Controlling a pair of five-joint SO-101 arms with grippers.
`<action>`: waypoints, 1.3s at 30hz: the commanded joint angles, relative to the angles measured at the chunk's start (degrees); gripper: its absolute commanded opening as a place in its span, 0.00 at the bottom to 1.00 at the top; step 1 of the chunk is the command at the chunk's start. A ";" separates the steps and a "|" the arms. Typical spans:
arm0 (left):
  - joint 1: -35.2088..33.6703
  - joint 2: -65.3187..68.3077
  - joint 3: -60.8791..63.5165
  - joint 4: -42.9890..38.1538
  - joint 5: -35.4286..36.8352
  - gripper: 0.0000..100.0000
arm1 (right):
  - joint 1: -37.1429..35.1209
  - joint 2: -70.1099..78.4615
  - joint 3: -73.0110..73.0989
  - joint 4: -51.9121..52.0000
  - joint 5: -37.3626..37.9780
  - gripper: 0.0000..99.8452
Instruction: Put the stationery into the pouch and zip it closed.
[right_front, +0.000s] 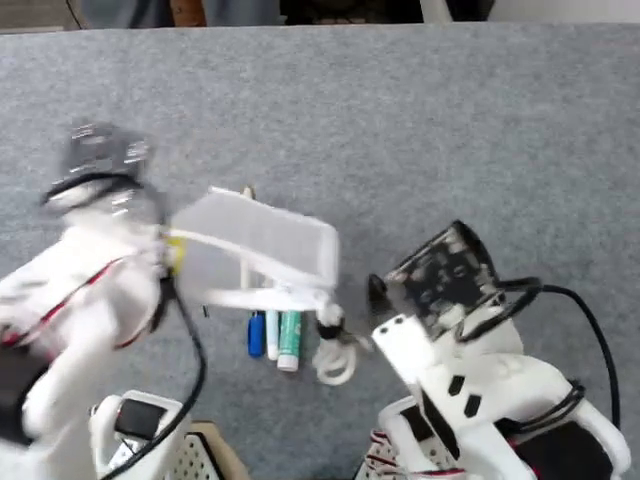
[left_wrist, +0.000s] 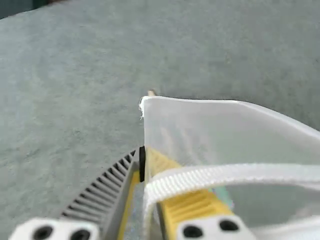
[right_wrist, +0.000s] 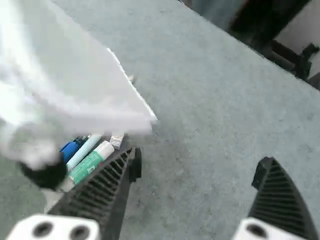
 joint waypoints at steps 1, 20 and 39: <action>-8.40 -5.36 0.84 0.18 0.26 0.03 | 3.34 0.40 0.31 -0.88 -1.93 0.36; -28.35 -8.79 25.45 -6.59 4.40 0.03 | 4.75 17.80 2.51 1.23 -2.02 0.36; -31.78 -8.79 31.34 -7.03 2.73 0.03 | -10.02 50.86 -3.12 -6.77 -5.19 0.36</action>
